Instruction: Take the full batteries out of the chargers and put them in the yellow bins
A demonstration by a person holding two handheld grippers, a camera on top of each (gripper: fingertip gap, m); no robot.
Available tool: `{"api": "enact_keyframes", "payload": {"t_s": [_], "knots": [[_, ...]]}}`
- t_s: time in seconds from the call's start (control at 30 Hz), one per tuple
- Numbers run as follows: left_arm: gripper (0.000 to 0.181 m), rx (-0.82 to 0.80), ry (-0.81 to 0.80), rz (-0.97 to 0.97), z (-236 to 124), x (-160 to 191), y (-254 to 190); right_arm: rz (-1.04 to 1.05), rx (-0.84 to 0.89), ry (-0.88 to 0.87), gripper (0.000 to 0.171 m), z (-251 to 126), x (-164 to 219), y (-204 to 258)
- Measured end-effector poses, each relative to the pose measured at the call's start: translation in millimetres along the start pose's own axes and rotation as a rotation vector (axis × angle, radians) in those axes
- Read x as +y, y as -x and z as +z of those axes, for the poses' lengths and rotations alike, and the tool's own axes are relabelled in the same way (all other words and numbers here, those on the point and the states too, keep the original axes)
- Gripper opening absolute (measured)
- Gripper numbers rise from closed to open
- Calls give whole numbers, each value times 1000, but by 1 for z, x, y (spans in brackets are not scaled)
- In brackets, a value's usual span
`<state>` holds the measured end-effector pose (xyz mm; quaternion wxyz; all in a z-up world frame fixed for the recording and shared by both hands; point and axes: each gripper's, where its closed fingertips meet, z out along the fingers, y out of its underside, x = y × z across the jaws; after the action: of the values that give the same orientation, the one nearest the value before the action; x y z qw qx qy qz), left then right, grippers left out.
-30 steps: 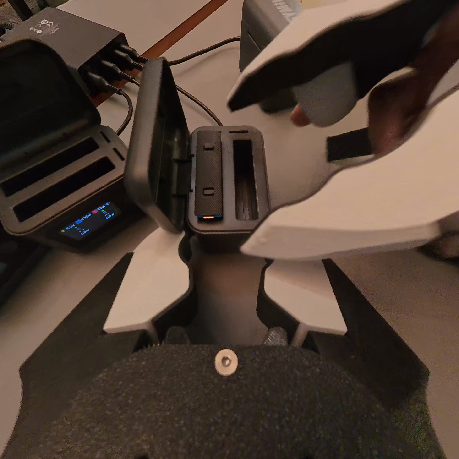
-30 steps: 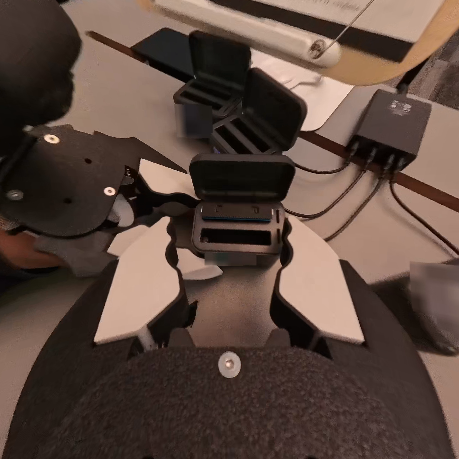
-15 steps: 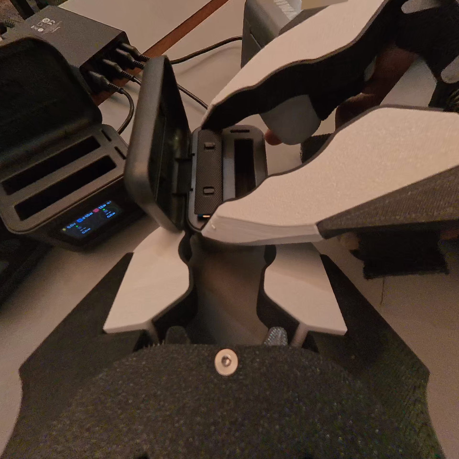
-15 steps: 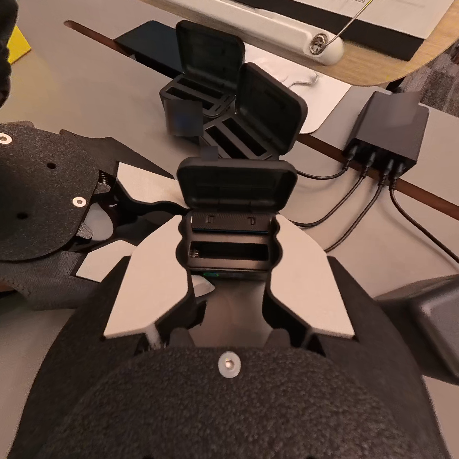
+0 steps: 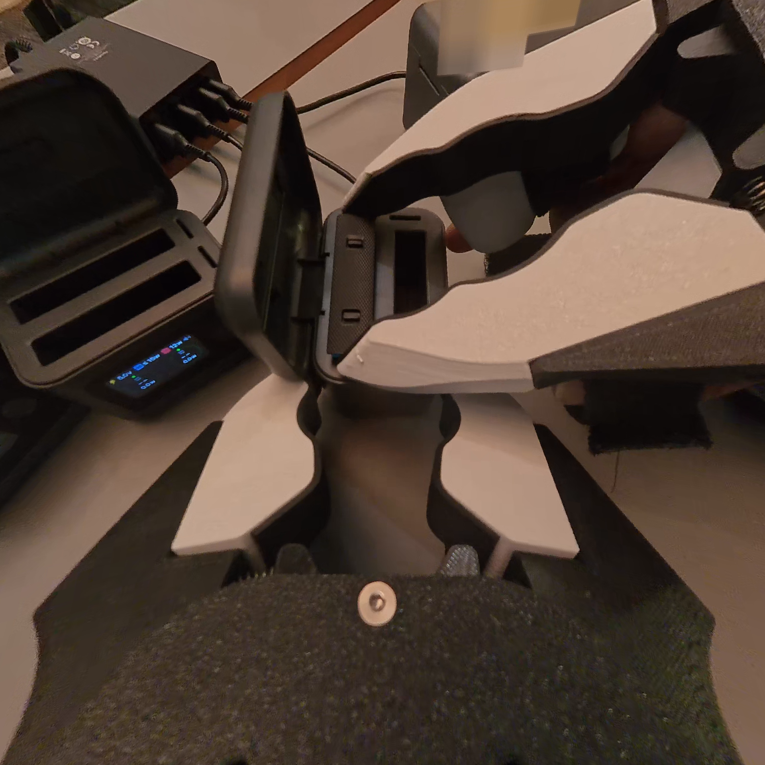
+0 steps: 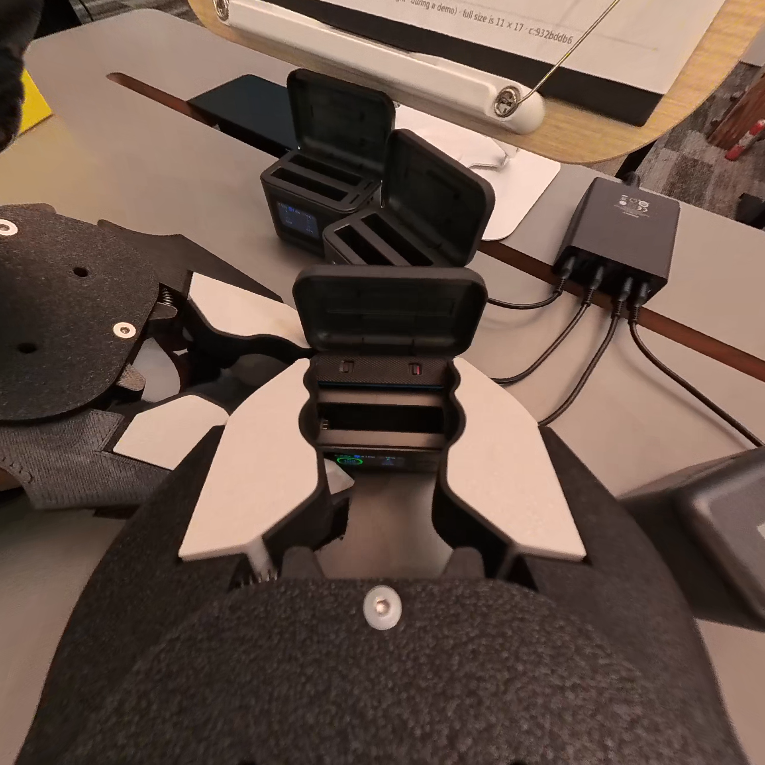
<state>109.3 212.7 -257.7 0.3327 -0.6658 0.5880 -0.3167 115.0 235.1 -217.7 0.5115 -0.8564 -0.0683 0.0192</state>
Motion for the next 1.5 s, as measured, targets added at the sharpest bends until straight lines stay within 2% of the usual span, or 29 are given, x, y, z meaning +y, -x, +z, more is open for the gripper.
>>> {"api": "enact_keyframes", "payload": {"t_s": [0.47,0.57,0.7,0.87,1.0,1.1,1.2,1.33,1.5], "knots": [[56,-1,0,9,-1,0,0,7,-8,-51,58,0,-2,0],[57,-3,3,12,0,1,0,55,-11,-171,58,-14,-30,-4],[57,-3,3,11,0,1,0,31,9,-222,58,-31,-49,-10],[57,1,1,8,-1,1,0,96,59,-359,58,-85,-85,-49],[57,6,0,2,-1,1,0,132,253,-460,59,-160,-101,-123],[57,11,-2,-7,-1,0,0,162,467,-455,59,-216,-74,-193],[57,5,0,5,-1,0,0,216,640,-357,59,-248,-15,-250],[57,4,0,7,0,0,0,290,685,-271,59,-249,47,-269],[57,0,0,10,-1,0,0,242,746,-234,59,-237,65,-268]]}}
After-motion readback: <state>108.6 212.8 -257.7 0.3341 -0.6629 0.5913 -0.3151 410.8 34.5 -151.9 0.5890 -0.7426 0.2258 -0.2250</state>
